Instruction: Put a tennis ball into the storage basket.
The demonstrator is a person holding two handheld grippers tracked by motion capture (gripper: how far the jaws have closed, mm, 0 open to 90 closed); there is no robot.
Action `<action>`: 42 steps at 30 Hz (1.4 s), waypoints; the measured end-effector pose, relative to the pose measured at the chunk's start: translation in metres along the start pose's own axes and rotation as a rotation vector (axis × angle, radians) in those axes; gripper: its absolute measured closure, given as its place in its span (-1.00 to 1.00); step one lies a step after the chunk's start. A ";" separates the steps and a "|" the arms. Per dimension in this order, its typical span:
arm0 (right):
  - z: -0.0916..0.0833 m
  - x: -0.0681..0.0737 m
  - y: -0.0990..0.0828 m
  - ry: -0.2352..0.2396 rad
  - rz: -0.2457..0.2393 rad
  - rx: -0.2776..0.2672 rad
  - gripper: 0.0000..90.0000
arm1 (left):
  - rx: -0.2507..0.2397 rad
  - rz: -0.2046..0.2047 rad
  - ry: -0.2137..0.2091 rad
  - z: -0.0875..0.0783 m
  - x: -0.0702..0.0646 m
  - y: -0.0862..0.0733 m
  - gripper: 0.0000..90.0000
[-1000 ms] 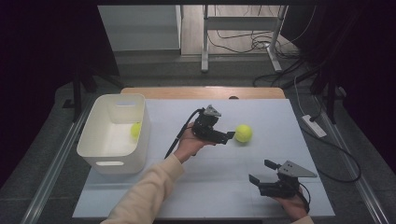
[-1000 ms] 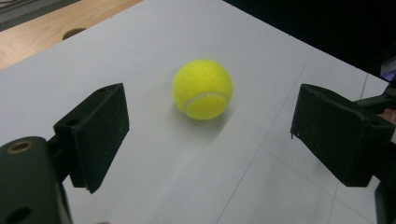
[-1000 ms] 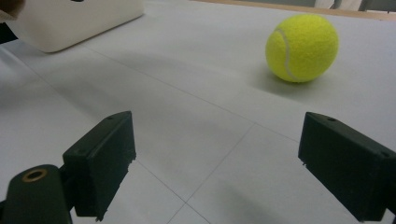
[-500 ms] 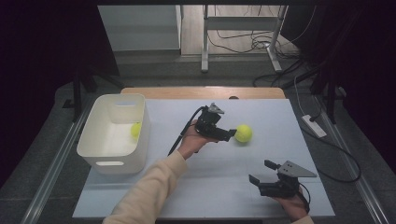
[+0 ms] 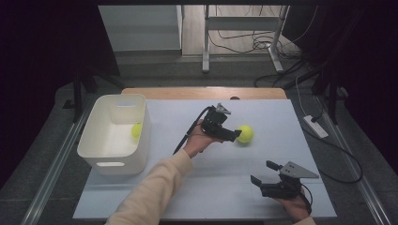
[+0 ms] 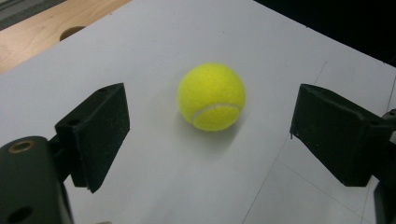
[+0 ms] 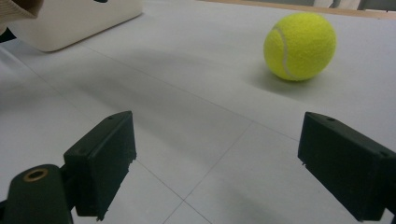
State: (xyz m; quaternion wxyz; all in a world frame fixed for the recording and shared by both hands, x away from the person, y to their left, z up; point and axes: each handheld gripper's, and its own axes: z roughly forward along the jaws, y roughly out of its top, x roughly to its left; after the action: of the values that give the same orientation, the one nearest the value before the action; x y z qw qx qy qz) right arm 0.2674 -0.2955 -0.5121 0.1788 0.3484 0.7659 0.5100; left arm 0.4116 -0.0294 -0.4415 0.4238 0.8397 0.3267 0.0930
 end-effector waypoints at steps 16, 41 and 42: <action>-0.001 0.000 0.001 -0.002 -0.002 -0.007 -0.75 | 0.044 0.014 -0.011 0.025 -0.008 0.008 -0.72; -0.001 0.000 0.000 -0.001 0.005 -0.001 -0.74 | 0.080 0.000 -0.016 0.054 -0.004 0.008 -0.73; -0.001 0.000 0.000 -0.002 0.006 -0.001 -0.74 | 0.079 -0.001 -0.016 0.055 -0.004 0.008 -0.73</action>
State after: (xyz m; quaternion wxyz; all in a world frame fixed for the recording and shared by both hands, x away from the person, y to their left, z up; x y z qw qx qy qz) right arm 0.2671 -0.2966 -0.5114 0.1781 0.3510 0.7645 0.5106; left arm 0.4363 -0.0706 -0.4693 0.3929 0.8563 0.3272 0.0731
